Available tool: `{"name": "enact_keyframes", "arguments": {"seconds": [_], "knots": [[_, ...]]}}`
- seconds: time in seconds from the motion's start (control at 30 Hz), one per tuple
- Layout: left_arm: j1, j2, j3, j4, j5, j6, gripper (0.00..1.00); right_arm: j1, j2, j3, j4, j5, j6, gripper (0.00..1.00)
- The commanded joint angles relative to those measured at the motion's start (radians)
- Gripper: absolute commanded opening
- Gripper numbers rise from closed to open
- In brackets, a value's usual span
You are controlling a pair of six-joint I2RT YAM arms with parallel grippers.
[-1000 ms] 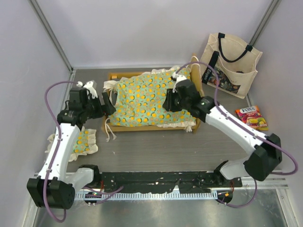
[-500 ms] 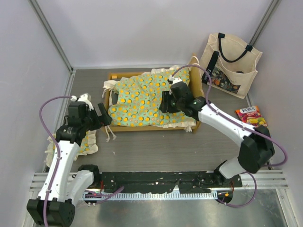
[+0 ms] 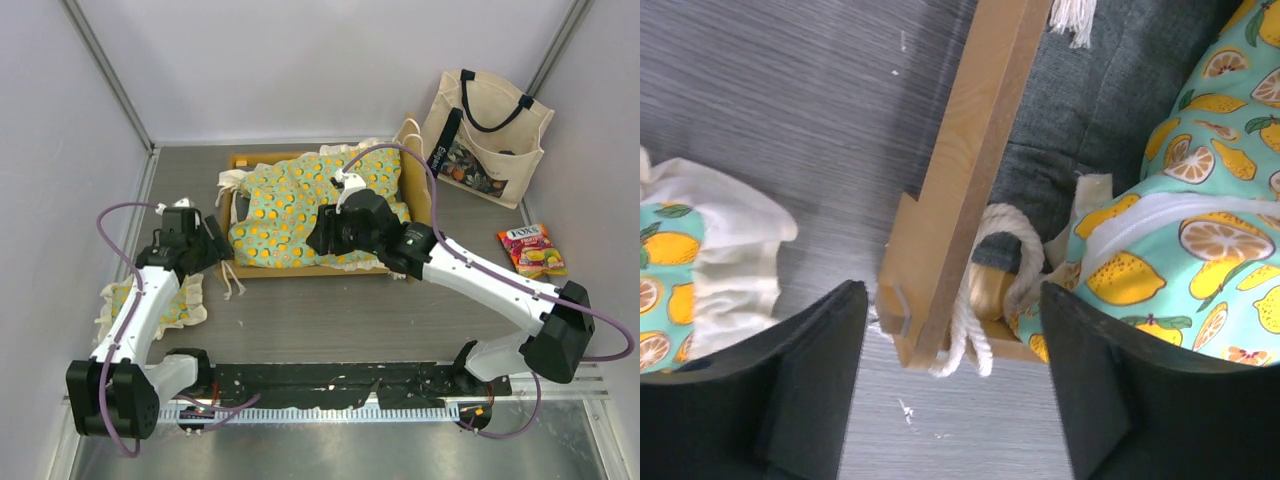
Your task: Set up the pet bed
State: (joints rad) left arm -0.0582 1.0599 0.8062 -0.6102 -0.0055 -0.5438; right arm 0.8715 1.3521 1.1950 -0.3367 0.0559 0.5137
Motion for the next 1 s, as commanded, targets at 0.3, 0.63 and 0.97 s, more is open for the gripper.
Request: {"name": "enact_keyframes", "arguments": {"seconds": [0.3,0.63,0.97], "knots": [[-0.031,-0.234,-0.232,0.168,0.213,-0.215,0.33,0.034,0.041,-0.049,0.087,-0.011,0.039,0.49],[-0.212,-0.434,-0.259,0.086,0.168,-0.355,0.43,0.139,0.012,-0.078,0.111,0.063,0.088,0.60],[-0.210,-0.525,-0.118,-0.157,0.004,-0.232,0.70,0.337,0.214,0.110,-0.033,0.399,0.066,0.76]]}}
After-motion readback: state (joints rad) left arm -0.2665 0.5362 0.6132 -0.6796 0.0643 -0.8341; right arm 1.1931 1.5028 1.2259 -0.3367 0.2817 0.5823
